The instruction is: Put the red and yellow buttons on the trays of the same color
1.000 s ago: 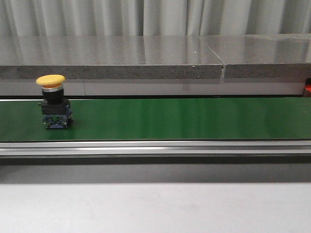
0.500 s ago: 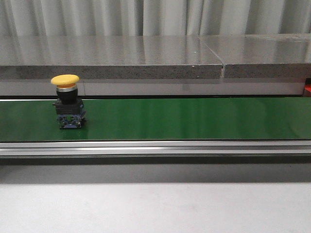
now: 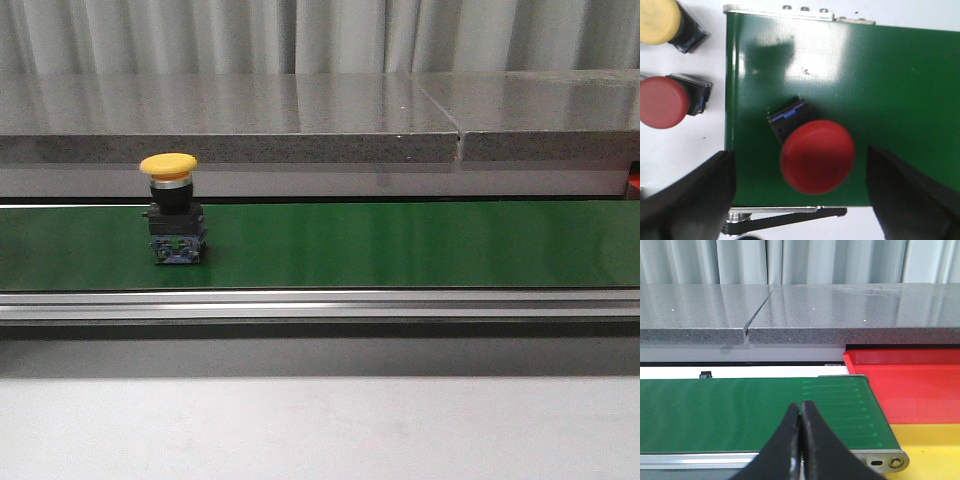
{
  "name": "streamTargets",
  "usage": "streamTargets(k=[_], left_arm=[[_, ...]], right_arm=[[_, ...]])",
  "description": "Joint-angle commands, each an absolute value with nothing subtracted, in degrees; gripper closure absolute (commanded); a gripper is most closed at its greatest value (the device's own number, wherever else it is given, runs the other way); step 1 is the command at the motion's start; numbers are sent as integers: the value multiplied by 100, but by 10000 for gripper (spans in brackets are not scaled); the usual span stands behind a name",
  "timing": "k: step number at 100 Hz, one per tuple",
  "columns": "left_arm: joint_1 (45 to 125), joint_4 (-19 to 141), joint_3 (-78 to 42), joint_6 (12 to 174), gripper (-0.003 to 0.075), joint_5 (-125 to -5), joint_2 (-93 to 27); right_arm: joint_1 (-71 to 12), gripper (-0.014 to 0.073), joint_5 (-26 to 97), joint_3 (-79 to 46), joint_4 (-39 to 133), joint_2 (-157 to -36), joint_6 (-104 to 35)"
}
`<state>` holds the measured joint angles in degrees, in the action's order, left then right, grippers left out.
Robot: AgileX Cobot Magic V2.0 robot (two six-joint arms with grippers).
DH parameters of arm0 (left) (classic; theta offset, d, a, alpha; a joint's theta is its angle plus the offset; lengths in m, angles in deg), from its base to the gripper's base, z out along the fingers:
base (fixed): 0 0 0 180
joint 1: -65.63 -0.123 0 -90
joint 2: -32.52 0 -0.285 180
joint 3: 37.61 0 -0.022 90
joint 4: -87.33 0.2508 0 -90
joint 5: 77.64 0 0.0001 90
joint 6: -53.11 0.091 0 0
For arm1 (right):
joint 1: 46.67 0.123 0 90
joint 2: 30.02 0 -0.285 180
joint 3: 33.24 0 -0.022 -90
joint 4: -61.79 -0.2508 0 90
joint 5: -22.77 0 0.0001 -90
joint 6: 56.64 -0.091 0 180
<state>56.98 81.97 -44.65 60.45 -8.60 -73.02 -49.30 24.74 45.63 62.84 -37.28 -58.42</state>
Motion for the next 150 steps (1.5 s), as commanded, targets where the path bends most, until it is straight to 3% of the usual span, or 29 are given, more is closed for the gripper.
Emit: streamTargets(k=[1, 14, 21, 26, 36, 39, 88, 150], left_arm=[[5741, 8034, -4635, 6072, 178, -1144, -6894], [5751, 7908, -4635, 6251, 199, -1424, -6523], [5763, 7651, -4635, 6348, 249, -1467, -6308], [5825, 7523, -4621, 6463, 343, -1451, -6152], [6080, 7510, -4472, 6615, 674, -1583, -5800], [6161, 7510, -4416, 6615, 740, -1659, -5691], [7694, 8733, -2572, 6039, 741, -3072, -3423], [7750, 8119, 108, 6039, 741, -3645, -83]], right_arm=[[-4963, 661, 2018, 4470, 6320, -3669, -5840], [-4963, 661, 2018, 4470, 6320, -3669, -5840], [-4963, 661, 2018, 4470, 6320, -3669, -5840], [-4963, 661, 2018, 4470, 6320, -3669, -5840], [-4963, 661, 2018, 4470, 6320, -3669, -5840], [-4963, 661, 2018, 4470, 6320, -3669, -5840], [-4963, 661, 2018, 4470, 6320, -3669, -5840], [-4957, 660, 1506, 4236, 5930, -3687, -5840]])
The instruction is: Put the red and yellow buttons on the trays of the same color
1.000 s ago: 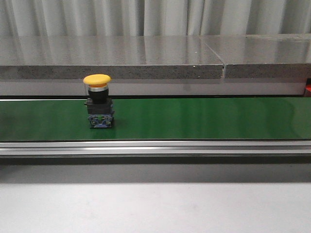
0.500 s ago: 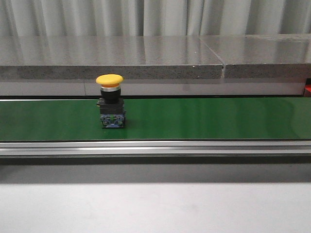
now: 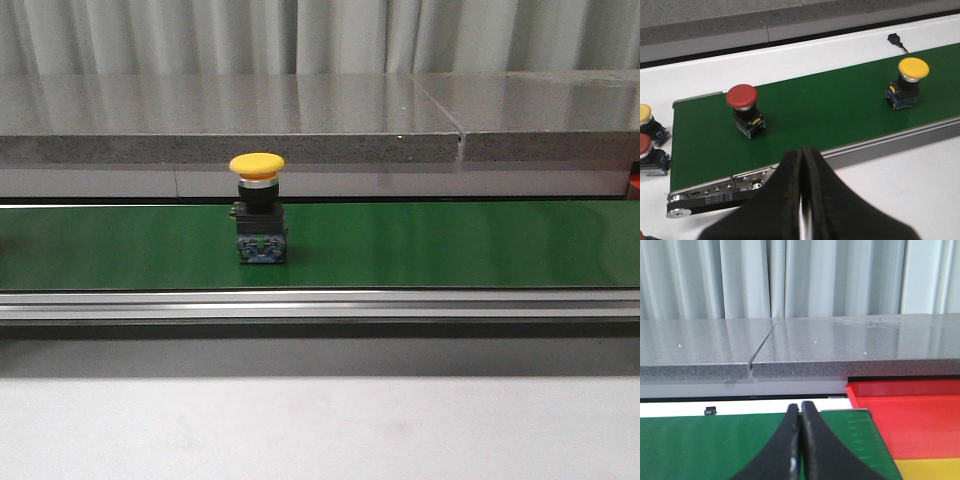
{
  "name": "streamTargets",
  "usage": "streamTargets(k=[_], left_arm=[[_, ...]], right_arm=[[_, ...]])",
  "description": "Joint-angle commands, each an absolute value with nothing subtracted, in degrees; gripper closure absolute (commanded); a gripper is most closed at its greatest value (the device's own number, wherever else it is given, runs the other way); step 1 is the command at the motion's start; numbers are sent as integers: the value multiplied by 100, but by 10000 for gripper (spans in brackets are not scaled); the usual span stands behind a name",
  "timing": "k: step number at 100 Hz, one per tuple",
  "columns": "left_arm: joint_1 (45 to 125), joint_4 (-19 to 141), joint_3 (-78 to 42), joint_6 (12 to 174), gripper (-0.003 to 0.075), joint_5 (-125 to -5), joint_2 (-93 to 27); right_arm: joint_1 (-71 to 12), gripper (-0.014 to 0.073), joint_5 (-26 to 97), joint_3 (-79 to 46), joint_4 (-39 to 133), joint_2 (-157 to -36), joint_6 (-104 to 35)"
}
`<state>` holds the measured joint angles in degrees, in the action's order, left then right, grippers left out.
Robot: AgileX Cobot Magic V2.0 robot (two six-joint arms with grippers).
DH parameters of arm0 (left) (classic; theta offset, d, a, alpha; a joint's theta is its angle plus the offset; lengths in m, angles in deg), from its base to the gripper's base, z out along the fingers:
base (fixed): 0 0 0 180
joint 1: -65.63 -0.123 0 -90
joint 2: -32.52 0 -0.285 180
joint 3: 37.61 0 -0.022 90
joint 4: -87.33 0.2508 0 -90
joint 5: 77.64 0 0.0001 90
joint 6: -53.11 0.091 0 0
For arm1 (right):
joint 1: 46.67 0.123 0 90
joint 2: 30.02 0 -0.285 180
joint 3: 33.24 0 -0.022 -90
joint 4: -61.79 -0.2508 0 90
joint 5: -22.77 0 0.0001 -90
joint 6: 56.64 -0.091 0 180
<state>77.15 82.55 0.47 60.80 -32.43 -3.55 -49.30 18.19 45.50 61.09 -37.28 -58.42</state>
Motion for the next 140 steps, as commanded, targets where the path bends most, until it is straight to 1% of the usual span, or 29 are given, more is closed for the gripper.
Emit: streamTargets(k=[1, 19, 39, 58, 91, 96, 103, 108, 120, 125, 127, 132, 140], left_arm=[[7750, 8119, 125, 6039, 741, -3645, -57], [7750, 8109, 327, 6039, 741, -3647, 411], [7750, 8109, 327, 6039, 741, -3675, 478], [7750, 8109, 327, 6039, 741, -3666, 478], [7750, 8109, 327, 6039, 741, -3666, 478], [7750, 8109, 327, 6039, 741, -3666, 478], [7750, 8109, 327, 6039, 741, -3666, 478], [7750, 8109, 327, 6039, 741, -3666, 478], [7750, 8109, 327, 6039, 741, -3666, 478], [7750, 8109, 327, 6039, 741, -3666, 478], [7750, 8109, 327, 6039, 741, -3666, 478], [7750, 8109, 327, 6039, 741, -3666, 478], [7750, 8109, 327, 6039, 741, -3666, 478]], right_arm=[[-4957, 660, 1558, 4185, 5923, -3693, -5840], [-4953, 659, 3111, 3338, 5914, -4157, -5840], [-4953, 659, 4238, 2450, 5908, -5125, -5810], [-4885, 659, 4822, 1677, 5896, -6102, -5664], [-4302, 650, 5411, 310, 5870, -7694, -5664], [-4191, 617, 5580, 82, 5870, -7938, -5664], [-4015, 524, 5849, -258, 5862, -8269, -5664], [-3887, 429, 6032, -516, 5855, -8499, -5664], [-3559, 130, 6396, -1034, 5849, -9058, -5664], [-3430, 40, 6563, -1251, 5846, -9282, -5664], [-3378, 13, 6626, -1341, 5841, -9381, -5664], [-3257, -17, 6747, -1545, 5833, -9601, -5664], [-3073, -10, 6974, -1873, 5799, -9994, -5620]])
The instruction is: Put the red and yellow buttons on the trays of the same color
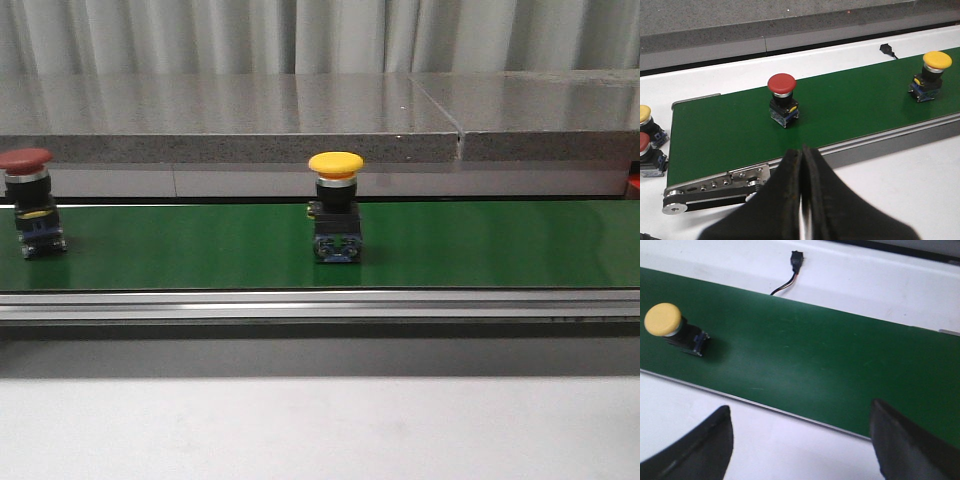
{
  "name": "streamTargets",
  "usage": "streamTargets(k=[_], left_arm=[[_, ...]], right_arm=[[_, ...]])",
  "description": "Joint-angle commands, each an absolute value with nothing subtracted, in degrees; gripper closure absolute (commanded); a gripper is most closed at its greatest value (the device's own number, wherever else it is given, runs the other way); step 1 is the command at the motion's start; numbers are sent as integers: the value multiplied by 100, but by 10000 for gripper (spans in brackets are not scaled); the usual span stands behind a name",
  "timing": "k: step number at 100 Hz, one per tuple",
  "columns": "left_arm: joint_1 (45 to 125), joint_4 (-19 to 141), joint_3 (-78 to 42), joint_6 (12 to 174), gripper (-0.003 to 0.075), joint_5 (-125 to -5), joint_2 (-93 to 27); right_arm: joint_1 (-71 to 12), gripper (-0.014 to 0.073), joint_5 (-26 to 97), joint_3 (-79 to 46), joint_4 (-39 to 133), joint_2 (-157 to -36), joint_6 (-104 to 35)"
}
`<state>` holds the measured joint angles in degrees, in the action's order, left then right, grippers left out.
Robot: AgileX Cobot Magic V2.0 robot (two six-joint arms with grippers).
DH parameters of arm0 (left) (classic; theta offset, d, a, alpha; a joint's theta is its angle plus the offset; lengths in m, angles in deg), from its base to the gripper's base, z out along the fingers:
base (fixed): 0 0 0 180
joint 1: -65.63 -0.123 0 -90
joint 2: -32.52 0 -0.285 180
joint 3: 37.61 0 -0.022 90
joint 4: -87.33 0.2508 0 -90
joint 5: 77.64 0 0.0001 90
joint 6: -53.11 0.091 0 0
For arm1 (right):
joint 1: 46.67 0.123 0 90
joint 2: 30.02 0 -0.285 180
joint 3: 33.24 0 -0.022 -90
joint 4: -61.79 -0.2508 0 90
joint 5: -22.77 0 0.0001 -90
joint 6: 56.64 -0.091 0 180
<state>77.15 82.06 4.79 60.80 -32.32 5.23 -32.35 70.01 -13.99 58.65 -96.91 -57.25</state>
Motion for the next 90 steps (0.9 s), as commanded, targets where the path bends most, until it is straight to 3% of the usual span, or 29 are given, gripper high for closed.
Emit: streamTargets(k=[1, 41, 90], left_arm=[[7750, 8109, 327, 6039, 741, -3666, 478], [7750, 8109, 327, 6039, 741, -3666, 478], [7750, 8109, 327, 6039, 741, -3666, 478]], right_arm=[[-3059, -8, 7027, -1935, 5799, -10028, -5613], [-2379, 1, 8407, -3628, 5347, -11906, -5080], [-2290, 1, 8749, -4682, 4920, -13421, -4850]])
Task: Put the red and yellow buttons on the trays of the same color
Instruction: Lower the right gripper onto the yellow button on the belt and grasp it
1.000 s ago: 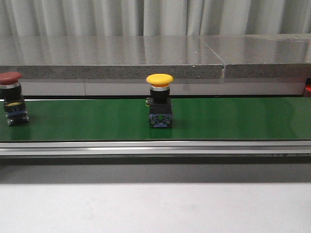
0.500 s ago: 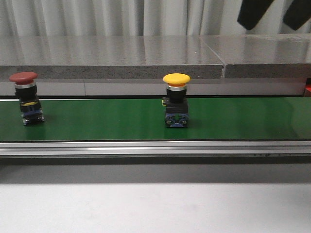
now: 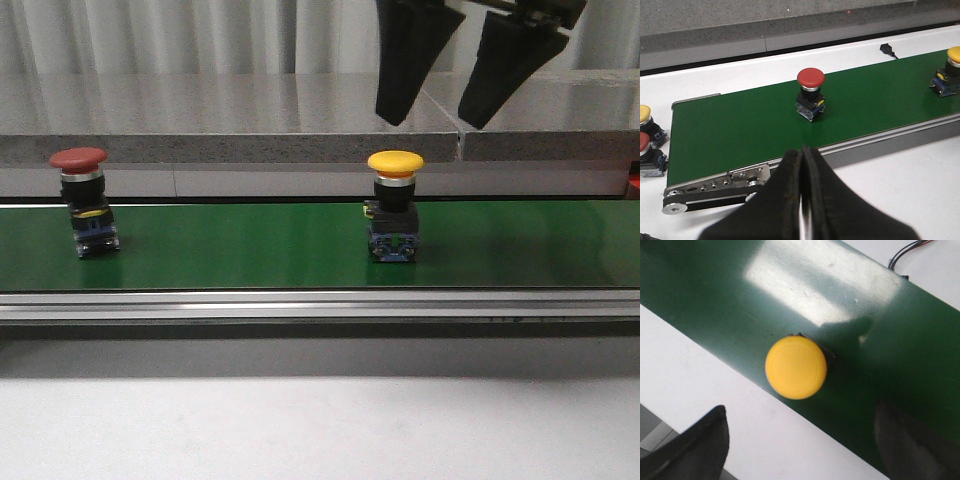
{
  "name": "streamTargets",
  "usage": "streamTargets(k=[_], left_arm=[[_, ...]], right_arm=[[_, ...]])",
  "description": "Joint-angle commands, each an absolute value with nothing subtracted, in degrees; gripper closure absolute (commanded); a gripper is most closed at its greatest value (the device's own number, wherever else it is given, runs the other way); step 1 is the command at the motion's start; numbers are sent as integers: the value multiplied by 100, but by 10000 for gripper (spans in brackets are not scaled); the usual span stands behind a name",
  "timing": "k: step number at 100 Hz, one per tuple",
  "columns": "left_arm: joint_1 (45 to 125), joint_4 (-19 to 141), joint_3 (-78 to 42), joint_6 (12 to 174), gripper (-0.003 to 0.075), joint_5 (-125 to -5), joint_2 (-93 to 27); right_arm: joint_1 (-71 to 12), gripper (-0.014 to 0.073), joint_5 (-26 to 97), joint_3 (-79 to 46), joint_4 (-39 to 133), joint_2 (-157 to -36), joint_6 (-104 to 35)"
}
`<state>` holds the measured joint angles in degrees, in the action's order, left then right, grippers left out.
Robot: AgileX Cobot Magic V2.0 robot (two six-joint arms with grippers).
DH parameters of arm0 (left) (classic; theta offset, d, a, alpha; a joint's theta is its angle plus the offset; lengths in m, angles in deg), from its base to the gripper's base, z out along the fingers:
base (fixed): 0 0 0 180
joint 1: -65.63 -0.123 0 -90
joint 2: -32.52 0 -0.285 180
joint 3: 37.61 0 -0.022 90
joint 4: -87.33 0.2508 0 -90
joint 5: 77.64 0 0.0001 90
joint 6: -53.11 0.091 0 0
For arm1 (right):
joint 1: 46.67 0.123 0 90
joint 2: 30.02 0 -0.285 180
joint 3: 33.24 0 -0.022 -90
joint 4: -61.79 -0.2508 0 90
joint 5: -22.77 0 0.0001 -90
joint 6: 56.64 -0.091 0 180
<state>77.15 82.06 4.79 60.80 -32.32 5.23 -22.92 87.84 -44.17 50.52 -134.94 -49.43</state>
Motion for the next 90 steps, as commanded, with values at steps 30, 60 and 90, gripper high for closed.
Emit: streamTargets(k=[30, 60, 90], left_arm=[[7750, 8109, 327, 6039, 741, -3666, 478], [7750, 8109, 327, 6039, 741, -3666, 478], [7750, 8109, 327, 6039, 741, -3666, 478]], right_arm=[[-2290, 6, 8698, -4776, 4918, -13843, -4720], [-2296, 346, 8705, -4776, 5010, -13916, -4720], [-2344, 347, 8692, -4770, 5010, -13552, -4720]])
